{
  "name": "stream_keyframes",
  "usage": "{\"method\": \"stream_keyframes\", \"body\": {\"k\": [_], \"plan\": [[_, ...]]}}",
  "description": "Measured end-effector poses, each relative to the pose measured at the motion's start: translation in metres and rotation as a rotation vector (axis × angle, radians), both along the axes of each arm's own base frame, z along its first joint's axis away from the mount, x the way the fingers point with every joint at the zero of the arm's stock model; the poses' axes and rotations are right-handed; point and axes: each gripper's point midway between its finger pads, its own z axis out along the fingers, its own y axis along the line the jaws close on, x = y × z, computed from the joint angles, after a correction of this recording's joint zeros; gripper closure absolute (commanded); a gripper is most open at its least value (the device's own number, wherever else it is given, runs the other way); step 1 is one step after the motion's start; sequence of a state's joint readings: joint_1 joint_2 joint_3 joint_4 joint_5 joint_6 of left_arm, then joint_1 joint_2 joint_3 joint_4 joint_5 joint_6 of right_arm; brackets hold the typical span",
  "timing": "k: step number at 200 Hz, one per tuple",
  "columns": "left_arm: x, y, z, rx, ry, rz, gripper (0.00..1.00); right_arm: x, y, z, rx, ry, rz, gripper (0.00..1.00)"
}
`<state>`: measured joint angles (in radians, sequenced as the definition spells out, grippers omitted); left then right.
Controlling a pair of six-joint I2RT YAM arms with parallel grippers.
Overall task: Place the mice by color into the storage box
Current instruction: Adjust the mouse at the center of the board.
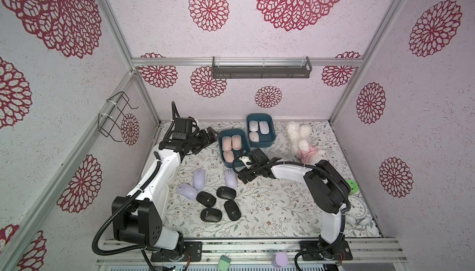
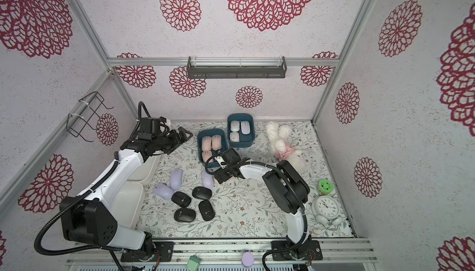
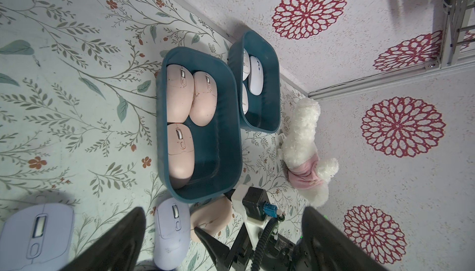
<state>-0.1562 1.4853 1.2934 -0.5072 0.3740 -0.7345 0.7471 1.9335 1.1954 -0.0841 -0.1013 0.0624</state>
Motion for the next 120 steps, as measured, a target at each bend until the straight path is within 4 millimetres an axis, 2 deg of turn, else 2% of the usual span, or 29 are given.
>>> {"method": "stream_keyframes", "body": {"k": [30, 77, 120], "plan": [[0.0, -0.001, -0.001, -0.004, 0.005, -0.005, 0.03, -0.017, -0.007, 0.0, 0.008, 0.015, 0.001, 0.08], [0.0, -0.001, -0.003, -0.003, 0.008, -0.005, 0.03, -0.062, -0.017, 0.0, -0.012, 0.07, 0.027, 0.1], [0.0, -0.001, -0.002, -0.003, 0.008, -0.005, 0.03, -0.092, -0.018, 0.015, 0.003, 0.098, 0.045, 0.12]]}}
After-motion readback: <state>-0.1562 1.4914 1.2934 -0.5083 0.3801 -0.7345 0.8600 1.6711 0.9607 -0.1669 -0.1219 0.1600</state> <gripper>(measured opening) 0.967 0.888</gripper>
